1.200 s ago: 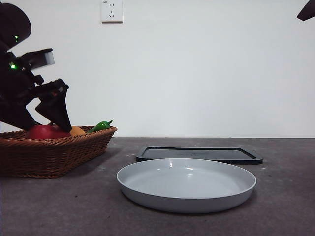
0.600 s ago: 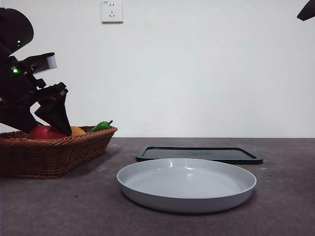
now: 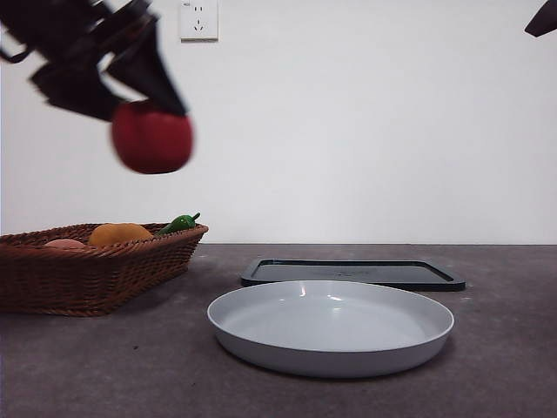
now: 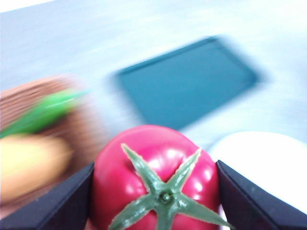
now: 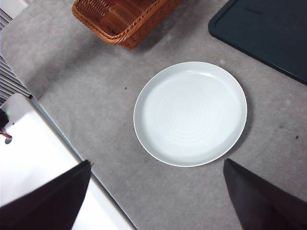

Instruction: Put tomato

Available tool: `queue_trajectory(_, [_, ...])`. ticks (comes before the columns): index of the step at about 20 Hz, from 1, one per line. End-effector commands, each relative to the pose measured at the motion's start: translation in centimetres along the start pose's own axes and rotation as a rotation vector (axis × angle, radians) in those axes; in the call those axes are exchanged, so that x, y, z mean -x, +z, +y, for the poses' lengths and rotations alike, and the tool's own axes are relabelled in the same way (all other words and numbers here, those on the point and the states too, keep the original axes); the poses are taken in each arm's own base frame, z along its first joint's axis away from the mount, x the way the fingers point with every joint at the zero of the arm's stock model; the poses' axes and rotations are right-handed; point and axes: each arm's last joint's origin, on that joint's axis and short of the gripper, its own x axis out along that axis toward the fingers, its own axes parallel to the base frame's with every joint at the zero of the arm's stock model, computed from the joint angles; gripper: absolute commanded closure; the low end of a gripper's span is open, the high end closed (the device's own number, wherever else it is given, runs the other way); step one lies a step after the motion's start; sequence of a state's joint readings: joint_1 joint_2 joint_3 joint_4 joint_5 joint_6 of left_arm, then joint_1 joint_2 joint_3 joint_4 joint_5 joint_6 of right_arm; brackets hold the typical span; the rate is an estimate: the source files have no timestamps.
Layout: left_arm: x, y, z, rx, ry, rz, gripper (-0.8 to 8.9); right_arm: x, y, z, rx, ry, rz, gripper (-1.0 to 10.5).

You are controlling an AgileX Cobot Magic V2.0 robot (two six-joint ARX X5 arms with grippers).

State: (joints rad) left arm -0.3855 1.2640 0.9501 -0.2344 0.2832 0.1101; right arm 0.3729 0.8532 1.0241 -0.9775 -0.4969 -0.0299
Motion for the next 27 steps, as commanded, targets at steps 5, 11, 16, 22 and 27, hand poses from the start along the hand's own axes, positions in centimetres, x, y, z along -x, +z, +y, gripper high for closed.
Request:
queue_trajectory(5, [-3.9,0.7,-6.4,-0.115,-0.214,-0.04,5.43,0.2,0.5,0.2,0.016,0.002,-0.014,5.1])
queue_trajectory(11, [-9.4,-2.2,-9.7,-0.155,-0.308,0.067,5.44,0.2,0.5,0.2,0.016,-0.002,-0.014,5.1])
queue_trajectory(16, [-12.7,-4.7,-10.4,-0.167,-0.294,0.148,5.43,0.2,0.5,0.2,0.015,-0.004,-0.013,5.1])
queue_trajectory(22, [-14.1,-6.2,-10.5,-0.168,-0.295,0.196,5.38,0.2,0.5,0.2,0.015,-0.004,-0.013,5.1])
queue_trajectory(27, [-14.1,-6.1,-10.6,-0.159,-0.295,0.194,4.21,0.2,0.5,0.2,0.015,-0.004,-0.013,5.1])
